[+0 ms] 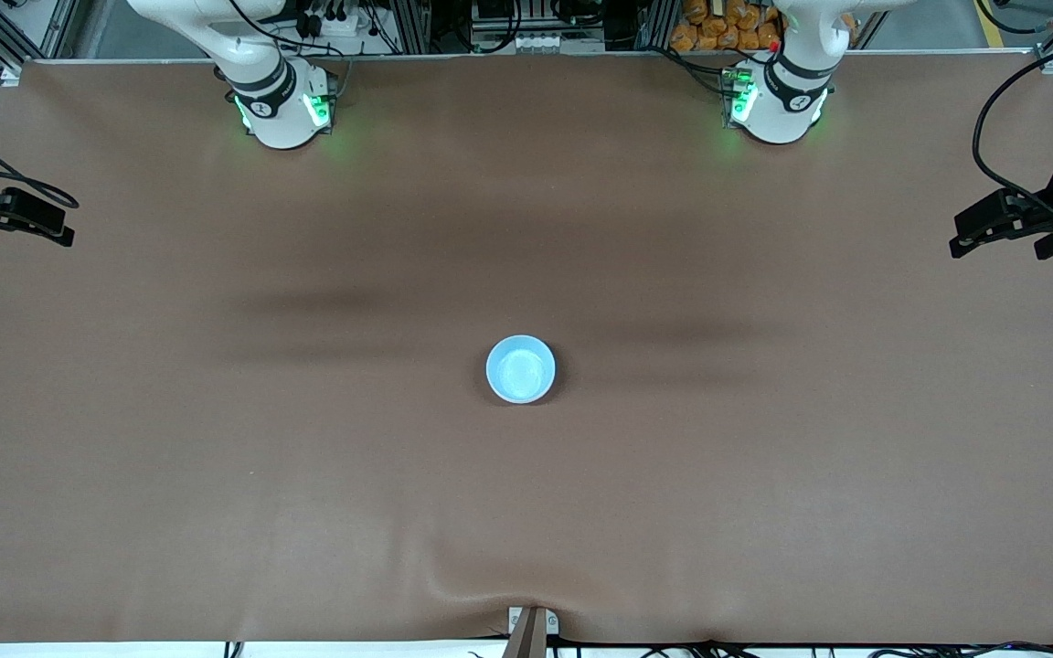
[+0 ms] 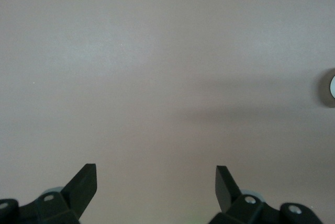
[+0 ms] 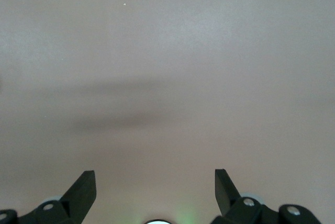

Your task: Stack pink and blue bowls on white bowl

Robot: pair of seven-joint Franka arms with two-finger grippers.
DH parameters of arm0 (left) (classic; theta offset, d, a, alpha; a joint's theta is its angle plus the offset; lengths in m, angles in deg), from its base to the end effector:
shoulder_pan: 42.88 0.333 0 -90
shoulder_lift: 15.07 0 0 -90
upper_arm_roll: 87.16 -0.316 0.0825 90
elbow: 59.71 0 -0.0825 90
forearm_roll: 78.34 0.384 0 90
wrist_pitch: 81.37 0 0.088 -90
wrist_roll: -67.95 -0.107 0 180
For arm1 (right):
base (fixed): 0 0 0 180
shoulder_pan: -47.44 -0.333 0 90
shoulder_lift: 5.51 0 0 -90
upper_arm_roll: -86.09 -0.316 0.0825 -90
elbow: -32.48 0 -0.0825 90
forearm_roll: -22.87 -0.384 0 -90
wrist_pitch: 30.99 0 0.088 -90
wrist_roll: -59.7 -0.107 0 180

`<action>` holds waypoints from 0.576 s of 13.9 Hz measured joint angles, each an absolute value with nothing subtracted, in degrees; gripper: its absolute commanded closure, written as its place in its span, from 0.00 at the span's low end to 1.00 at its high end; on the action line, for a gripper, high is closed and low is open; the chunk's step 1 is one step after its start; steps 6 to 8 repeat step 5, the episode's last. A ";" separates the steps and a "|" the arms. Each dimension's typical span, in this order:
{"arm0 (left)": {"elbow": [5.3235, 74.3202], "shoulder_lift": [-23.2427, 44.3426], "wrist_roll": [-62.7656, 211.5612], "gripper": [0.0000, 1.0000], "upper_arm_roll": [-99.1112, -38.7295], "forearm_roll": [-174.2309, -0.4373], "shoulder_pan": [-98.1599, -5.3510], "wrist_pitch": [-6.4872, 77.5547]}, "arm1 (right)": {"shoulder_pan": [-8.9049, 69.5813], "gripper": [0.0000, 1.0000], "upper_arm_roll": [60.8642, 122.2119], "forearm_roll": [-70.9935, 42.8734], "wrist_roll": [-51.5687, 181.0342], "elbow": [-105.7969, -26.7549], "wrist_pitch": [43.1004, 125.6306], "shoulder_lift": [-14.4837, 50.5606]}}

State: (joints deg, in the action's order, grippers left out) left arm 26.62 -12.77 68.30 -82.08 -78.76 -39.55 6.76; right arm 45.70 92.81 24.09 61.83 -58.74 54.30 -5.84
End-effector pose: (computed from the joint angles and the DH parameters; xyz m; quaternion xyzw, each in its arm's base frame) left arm 0.5638 -0.0169 0.6294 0.9999 -0.0123 -0.0044 0.0054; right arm 0.5408 -0.0497 0.6109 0.9984 -0.0252 -0.0494 0.0073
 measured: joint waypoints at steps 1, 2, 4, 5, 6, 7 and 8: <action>26.62 -12.77 68.30 0.00 -82.08 -78.76 -39.56 6.76 | 45.70 0.00 92.83 24.02 61.76 -58.64 54.30 -5.85; 26.62 -12.77 68.30 0.00 -82.08 -78.76 -39.57 6.76 | 45.70 0.00 92.86 23.88 61.70 -58.60 54.30 -5.84; 26.62 -12.77 68.30 0.00 -82.08 -78.76 -39.58 6.76 | 45.70 0.00 92.86 23.63 61.68 -58.58 54.31 -5.84; 26.62 -12.77 68.30 0.00 -82.08 -78.76 -39.58 6.76 | 45.70 0.00 92.86 23.47 61.68 -58.58 54.32 -5.82; 26.62 -12.77 68.30 0.00 -82.08 -78.76 -39.58 6.76 | 45.70 0.00 92.86 23.47 61.68 -58.58 54.32 -5.82; 26.62 -12.77 68.30 0.00 -82.08 -78.76 -39.58 6.76 | 45.70 0.00 92.86 23.47 61.68 -58.58 54.32 -5.82; 26.62 -12.77 68.30 0.00 -82.08 -78.76 -39.58 6.76 | 45.70 0.00 92.86 23.47 61.68 -58.58 54.32 -5.82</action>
